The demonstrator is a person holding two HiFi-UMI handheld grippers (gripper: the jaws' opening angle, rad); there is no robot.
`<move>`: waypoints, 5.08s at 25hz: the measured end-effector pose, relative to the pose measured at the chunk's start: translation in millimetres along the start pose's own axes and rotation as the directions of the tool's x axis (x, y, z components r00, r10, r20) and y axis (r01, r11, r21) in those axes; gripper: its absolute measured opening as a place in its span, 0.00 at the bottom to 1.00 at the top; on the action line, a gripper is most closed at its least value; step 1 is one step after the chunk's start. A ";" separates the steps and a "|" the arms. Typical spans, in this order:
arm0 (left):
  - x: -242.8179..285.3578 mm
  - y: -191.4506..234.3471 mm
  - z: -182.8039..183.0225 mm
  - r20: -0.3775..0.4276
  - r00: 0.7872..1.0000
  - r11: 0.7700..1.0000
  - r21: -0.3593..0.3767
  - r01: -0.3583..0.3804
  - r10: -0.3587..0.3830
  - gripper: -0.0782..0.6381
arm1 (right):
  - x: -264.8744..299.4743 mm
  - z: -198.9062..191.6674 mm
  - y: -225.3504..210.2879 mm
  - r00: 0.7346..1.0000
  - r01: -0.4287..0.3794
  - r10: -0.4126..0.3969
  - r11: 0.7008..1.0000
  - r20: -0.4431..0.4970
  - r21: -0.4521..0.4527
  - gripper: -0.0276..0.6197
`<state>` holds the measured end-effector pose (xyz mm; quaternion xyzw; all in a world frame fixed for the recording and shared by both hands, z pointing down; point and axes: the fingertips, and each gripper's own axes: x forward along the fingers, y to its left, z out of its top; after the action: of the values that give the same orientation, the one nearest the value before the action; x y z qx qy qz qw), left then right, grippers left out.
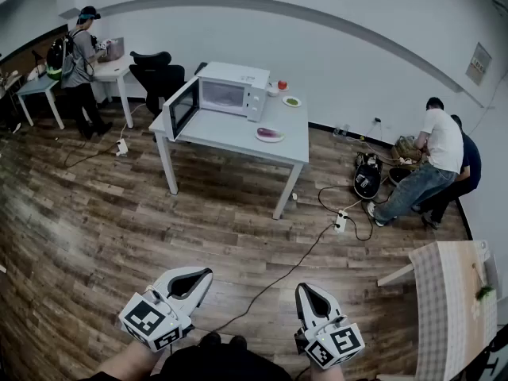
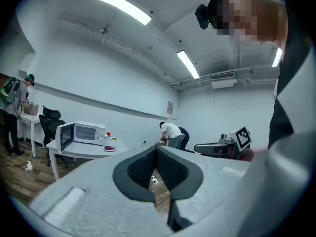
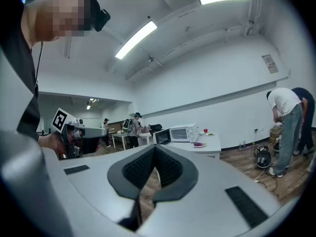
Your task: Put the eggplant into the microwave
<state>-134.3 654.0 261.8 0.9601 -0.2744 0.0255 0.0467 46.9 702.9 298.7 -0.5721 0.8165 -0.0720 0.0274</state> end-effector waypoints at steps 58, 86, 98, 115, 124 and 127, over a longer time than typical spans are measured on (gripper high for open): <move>271.4 377.8 -5.1 -0.019 0.993 0.993 0.007 -0.120 0.120 0.12 | 413.9 -23.4 -232.0 0.979 0.091 -0.082 0.995 -0.187 0.041 0.06; 585.6 584.4 -22.1 -0.107 0.987 0.990 -0.057 -0.129 0.123 0.12 | 667.7 -120.7 -497.1 0.928 0.159 -0.067 0.961 -0.365 0.227 0.10; 637.6 603.4 -64.3 -0.187 0.982 0.996 -0.086 -0.033 0.016 0.12 | 694.1 -193.3 -519.1 0.771 0.113 -0.260 0.954 -0.581 -0.277 0.16; 631.3 618.9 -100.9 -0.188 0.982 0.992 -0.116 -0.039 0.017 0.12 | 711.9 -243.8 -517.4 0.723 -0.402 -0.433 0.369 -0.538 -0.838 0.22; 619.3 615.4 -116.3 -0.197 0.980 0.988 -0.143 -0.064 0.035 0.12 | 712.7 -257.6 -518.2 0.719 -0.423 -0.435 0.345 -0.542 -0.838 0.24; 617.7 613.8 -119.0 -0.199 0.979 0.988 -0.139 -0.066 0.037 0.12 | 717.6 -256.0 -520.2 0.729 -0.407 -0.447 0.327 -0.519 -0.853 0.24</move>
<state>61.9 -176.3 472.6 0.9396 -0.2945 0.1010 0.1423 251.7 -122.6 656.1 -0.4165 0.6374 0.2102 -0.6132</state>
